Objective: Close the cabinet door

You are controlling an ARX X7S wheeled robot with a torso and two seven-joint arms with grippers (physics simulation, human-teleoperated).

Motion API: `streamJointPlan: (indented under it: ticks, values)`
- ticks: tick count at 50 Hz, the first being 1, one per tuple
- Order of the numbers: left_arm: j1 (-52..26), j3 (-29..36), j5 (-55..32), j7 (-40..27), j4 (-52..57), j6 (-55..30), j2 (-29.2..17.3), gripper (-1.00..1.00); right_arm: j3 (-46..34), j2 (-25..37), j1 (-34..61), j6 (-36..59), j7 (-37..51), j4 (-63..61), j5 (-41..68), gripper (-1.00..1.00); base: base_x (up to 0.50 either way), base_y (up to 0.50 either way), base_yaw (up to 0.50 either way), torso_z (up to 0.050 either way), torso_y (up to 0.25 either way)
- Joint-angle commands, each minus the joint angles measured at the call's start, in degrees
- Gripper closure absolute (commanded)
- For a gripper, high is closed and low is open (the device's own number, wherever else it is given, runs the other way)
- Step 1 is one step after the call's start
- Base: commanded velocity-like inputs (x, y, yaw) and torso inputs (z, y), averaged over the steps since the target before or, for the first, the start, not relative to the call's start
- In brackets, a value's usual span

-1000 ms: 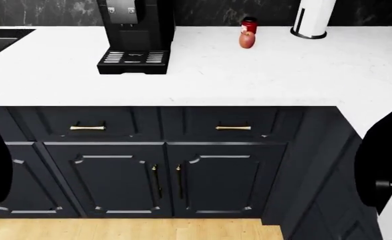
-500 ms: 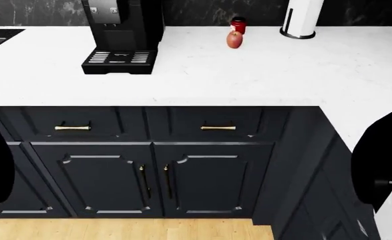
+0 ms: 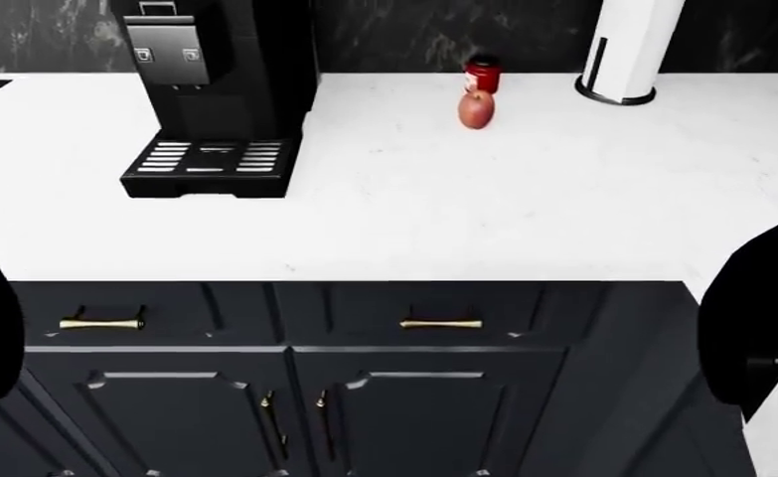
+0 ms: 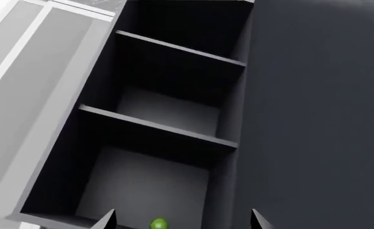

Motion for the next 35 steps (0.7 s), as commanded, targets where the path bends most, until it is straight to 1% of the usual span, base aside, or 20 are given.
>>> streamJointPlan:
  ticks: [1,35]
  values:
    - [-0.4,0.3,-0.3,0.1,-0.2,0.0,0.0,-1.0,0.4,0.0,0.4,0.3,0.1,-0.1,0.4,-1.0,0.5,0.0,0.0,0.0,0.0]
    - [-2.5,1.3,-0.7,0.1,-0.5,-0.3,-0.3,-1.0,0.3,0.4,1.1,0.9,0.3,-0.7,1.6,-1.0,0.5,0.0,0.0,0.0,0.001]
